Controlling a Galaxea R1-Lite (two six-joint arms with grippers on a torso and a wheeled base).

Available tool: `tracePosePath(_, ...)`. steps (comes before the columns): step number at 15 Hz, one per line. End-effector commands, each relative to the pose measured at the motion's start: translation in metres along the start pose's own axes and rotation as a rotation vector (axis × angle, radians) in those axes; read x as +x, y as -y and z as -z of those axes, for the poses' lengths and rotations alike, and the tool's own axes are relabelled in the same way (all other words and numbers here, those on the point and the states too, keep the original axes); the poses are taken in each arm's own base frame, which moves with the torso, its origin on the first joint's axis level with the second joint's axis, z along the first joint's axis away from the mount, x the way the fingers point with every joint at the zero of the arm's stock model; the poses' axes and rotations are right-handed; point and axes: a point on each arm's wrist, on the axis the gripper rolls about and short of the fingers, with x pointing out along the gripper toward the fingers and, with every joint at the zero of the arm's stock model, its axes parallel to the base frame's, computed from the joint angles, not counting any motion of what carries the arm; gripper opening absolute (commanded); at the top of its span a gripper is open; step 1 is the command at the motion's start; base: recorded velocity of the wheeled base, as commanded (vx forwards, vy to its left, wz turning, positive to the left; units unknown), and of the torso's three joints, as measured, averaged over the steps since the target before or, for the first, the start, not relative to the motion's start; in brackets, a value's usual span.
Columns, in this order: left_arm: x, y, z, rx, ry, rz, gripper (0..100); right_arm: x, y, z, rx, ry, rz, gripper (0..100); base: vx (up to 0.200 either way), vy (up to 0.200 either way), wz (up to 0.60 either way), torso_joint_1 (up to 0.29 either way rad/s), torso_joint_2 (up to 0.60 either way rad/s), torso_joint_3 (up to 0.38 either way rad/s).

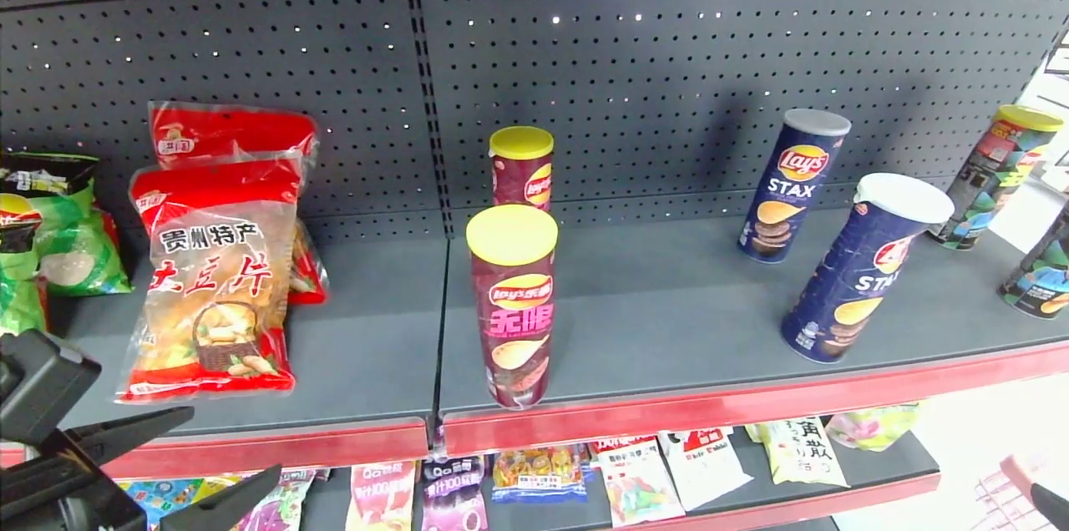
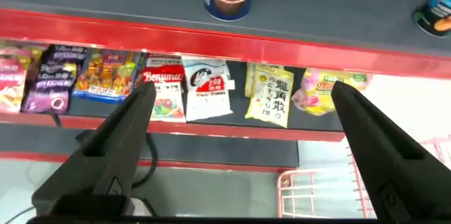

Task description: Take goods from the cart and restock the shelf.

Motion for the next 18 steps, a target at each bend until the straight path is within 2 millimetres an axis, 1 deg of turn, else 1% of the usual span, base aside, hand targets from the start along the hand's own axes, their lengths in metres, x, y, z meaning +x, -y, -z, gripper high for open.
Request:
tracePosePath(1, 0.035, 0.003, -0.016, 0.019, -0.111, 0.029, 100, -0.001, 0.000, 0.000, 0.021, 0.023, 0.009, 100, 0.000, 0.000, 0.00, 0.000, 0.00, 0.000)
tracePosePath(2, 0.040, 0.004, -0.020, 0.019, -0.123, 0.031, 100, 0.000, 0.000, 0.001, 0.028, 0.030, 0.016, 100, 0.000, 0.000, 0.00, 0.000, 0.00, 0.000)
tracePosePath(4, 0.065, 0.004, -0.032, 0.018, -0.168, 0.027, 100, -0.001, 0.000, 0.009, 0.041, 0.040, 0.060, 100, 0.000, 0.000, 0.00, 0.000, 0.00, 0.000)
tracePosePath(7, 0.092, 0.009, -0.040, 0.019, -0.211, -0.010, 100, -0.003, -0.001, 0.020, 0.043, 0.041, 0.069, 100, 0.000, 0.000, 0.00, 0.000, 0.00, 0.000)
tracePosePath(8, 0.105, 0.014, -0.045, -0.013, -0.226, -0.039, 100, -0.005, -0.001, 0.021, 0.043, 0.048, 0.068, 100, 0.000, 0.000, 0.00, 0.000, 0.00, 0.000)
tracePosePath(9, 0.111, 0.017, -0.047, -0.034, -0.229, -0.053, 100, -0.005, -0.001, 0.021, 0.044, 0.048, 0.069, 100, 0.000, 0.000, 0.00, 0.000, 0.00, 0.000)
tracePosePath(10, 0.123, 0.026, -0.052, -0.076, -0.238, -0.060, 100, -0.004, -0.001, 0.021, 0.045, 0.045, 0.069, 100, 0.000, 0.000, 0.00, 0.000, 0.00, 0.000)
tracePosePath(11, 0.133, 0.030, -0.052, -0.075, -0.258, -0.064, 100, -0.004, -0.001, 0.021, 0.045, 0.046, 0.068, 100, 0.000, 0.000, 0.00, 0.000, 0.00, 0.000)
tracePosePath(14, 0.151, 0.035, -0.054, -0.066, -0.301, -0.073, 100, -0.004, -0.001, 0.021, 0.046, 0.045, 0.066, 100, 0.000, 0.000, 0.00, 0.000, 0.00, 0.000)
tracePosePath(18, 0.163, 0.040, -0.062, -0.082, -0.319, -0.086, 100, -0.002, -0.002, 0.024, 0.048, 0.032, 0.063, 100, 0.000, 0.000, 0.00, 0.000, 0.00, 0.000)
